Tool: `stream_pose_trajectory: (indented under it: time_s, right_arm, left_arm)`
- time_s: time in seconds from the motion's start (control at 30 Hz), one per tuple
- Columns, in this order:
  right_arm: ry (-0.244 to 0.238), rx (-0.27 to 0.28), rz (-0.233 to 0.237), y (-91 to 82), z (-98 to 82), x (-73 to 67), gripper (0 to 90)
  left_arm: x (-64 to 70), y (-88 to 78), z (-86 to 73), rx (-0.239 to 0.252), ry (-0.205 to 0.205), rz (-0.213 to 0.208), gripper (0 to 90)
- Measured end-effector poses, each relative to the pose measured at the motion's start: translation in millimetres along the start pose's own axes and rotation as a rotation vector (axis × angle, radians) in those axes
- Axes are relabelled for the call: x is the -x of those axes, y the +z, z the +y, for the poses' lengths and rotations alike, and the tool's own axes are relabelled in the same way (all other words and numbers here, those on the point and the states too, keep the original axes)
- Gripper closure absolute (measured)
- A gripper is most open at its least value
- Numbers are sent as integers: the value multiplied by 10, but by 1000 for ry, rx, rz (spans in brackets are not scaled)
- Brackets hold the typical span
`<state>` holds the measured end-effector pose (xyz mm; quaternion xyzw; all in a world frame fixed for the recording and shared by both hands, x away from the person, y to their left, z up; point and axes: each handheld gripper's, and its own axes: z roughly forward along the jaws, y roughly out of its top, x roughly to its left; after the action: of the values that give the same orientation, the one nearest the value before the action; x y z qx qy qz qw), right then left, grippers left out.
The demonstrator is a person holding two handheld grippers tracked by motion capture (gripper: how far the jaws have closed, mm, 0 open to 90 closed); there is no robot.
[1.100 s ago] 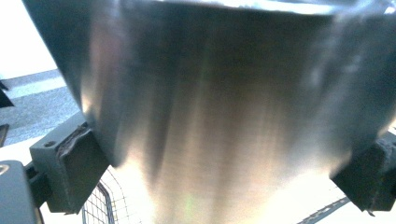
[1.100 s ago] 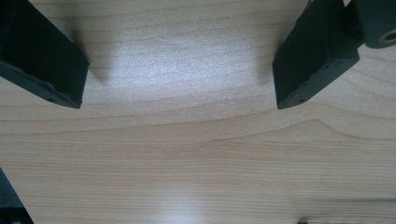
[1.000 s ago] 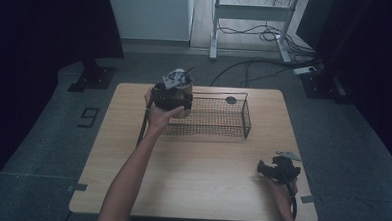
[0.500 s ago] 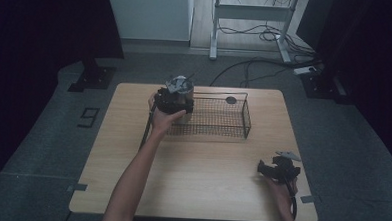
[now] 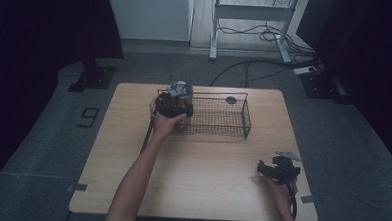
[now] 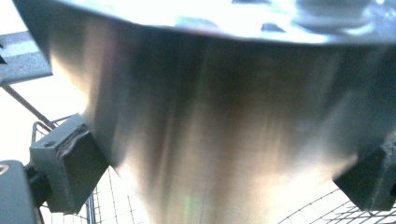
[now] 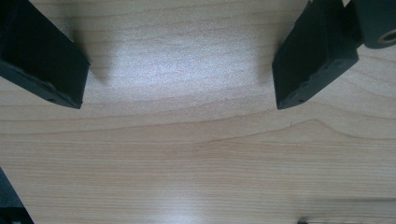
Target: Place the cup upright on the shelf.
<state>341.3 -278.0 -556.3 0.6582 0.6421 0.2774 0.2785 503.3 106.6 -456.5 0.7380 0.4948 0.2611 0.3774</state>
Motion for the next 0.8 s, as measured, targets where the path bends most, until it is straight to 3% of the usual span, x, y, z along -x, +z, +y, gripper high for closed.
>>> stream_pose_trajectory:
  time_s: [0.57,0.8]
  right_arm:
    - [-1,1,1,-1,0,-1,36]
    - [-1,1,1,-1,-1,-1,37]
  left_arm:
    - [68,114,-143,-27,35,12,38]
    - [33,88,-222,-11,5,-3,38]
